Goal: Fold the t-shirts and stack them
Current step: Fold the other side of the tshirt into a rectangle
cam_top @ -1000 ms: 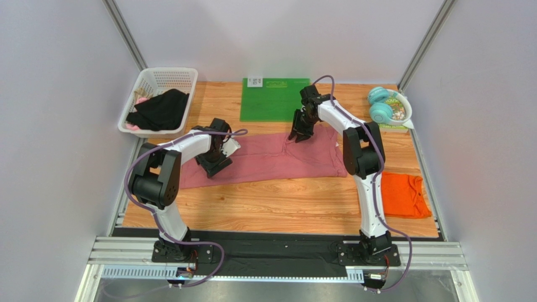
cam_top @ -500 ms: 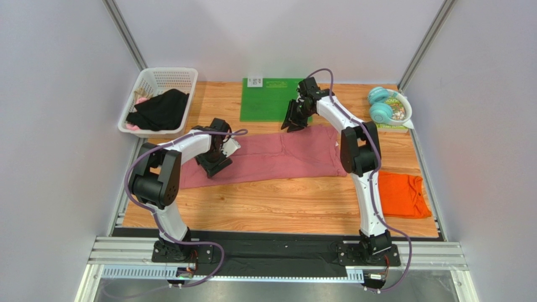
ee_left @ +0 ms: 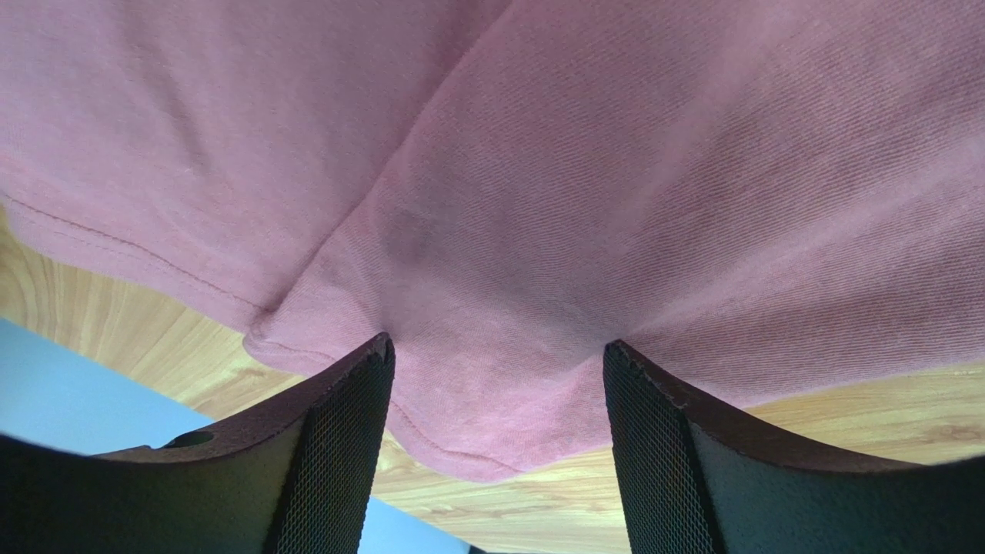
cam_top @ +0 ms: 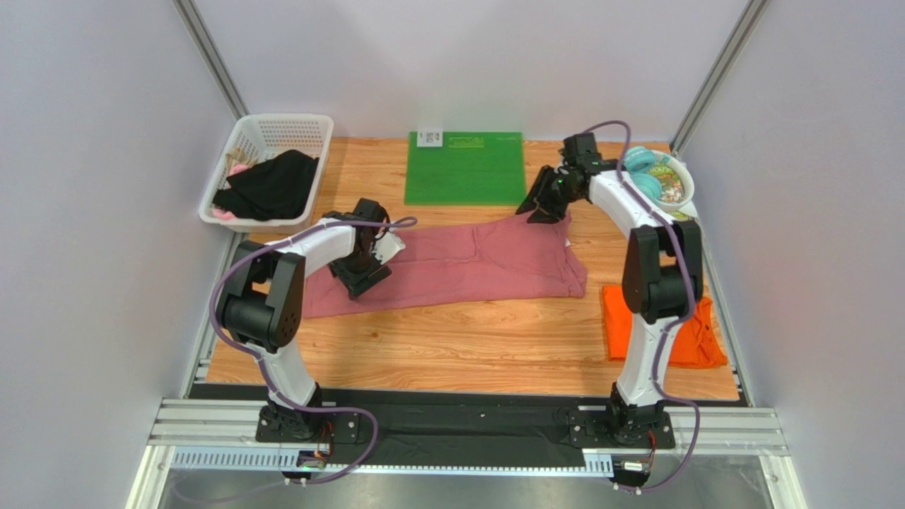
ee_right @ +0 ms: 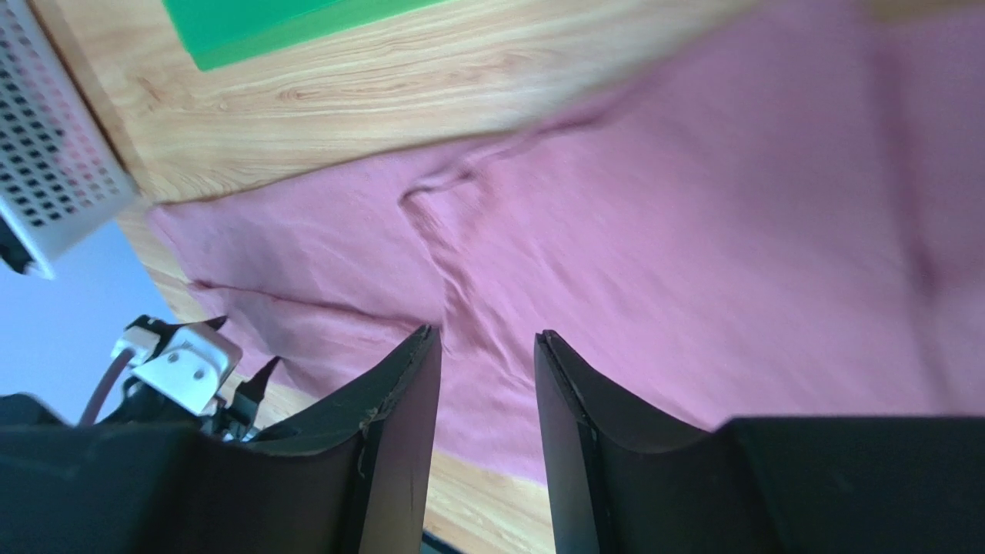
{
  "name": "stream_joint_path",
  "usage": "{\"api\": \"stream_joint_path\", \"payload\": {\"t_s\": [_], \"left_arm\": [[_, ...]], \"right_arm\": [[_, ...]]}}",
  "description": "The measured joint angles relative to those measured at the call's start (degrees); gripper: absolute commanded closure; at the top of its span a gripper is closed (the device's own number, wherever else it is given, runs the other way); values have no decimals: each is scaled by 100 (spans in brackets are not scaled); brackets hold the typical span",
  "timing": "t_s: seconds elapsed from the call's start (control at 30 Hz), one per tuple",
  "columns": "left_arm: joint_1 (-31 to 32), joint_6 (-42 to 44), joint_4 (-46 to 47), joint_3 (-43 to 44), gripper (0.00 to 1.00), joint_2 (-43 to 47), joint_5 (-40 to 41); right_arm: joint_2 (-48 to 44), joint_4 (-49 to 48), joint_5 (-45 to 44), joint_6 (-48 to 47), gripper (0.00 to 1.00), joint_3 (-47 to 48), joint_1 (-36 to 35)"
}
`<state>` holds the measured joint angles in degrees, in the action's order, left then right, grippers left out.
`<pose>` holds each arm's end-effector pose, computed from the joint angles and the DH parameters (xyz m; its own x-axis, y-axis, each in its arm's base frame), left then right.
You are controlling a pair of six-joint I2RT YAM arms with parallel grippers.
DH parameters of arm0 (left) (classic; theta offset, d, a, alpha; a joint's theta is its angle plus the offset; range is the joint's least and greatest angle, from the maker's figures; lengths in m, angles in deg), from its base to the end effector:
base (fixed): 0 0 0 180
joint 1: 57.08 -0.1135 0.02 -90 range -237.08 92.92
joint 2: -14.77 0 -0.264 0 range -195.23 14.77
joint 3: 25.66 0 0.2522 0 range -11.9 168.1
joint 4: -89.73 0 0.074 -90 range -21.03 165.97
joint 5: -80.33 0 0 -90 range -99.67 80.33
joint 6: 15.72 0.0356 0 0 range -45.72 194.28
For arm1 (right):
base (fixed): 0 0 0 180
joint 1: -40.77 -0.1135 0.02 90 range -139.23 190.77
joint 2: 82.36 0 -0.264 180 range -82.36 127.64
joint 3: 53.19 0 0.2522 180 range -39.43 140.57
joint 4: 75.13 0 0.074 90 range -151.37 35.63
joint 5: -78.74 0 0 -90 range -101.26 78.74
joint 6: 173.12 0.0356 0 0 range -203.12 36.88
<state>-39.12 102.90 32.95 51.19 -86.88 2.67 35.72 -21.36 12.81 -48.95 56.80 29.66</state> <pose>0.3050 -0.0909 0.1587 -0.6960 0.7175 -0.0273 0.6890 0.6781 0.2557 0.4331 0.0998 0.2170 -0.9207 0.3418 -0.1882 0.1842 0.8060 0.5624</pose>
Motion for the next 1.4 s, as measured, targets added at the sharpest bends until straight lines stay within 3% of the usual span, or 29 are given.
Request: {"api": "stream_joint_path", "payload": {"t_s": [0.13, 0.3, 0.5, 0.77, 1.03, 1.2, 1.4], "left_arm": [[-9, 0, -2, 33, 27, 24, -2], [-11, 0, 4, 35, 27, 87, 2], [-11, 0, 9, 35, 27, 87, 26], [-118, -9, 52, 400, 27, 181, 144], [-289, -17, 398, 817, 27, 413, 238], [-345, 70, 632, 538, 27, 304, 304], [-354, 337, 837, 407, 27, -151, 328]], "right_arm": [[-809, -269, -170, 225, 59, -911, 372], [-737, -358, -219, 446, 60, -1412, 302], [59, 74, -264, 621, 61, -1279, 225], [28, 748, -1084, 192, 55, -610, 133], [-1423, 1084, -1331, -142, 55, -584, -251], [-2323, 1078, -1628, -57, 56, -1353, -339], [-1849, 1276, -1965, 31, 57, -1867, -339]]}}
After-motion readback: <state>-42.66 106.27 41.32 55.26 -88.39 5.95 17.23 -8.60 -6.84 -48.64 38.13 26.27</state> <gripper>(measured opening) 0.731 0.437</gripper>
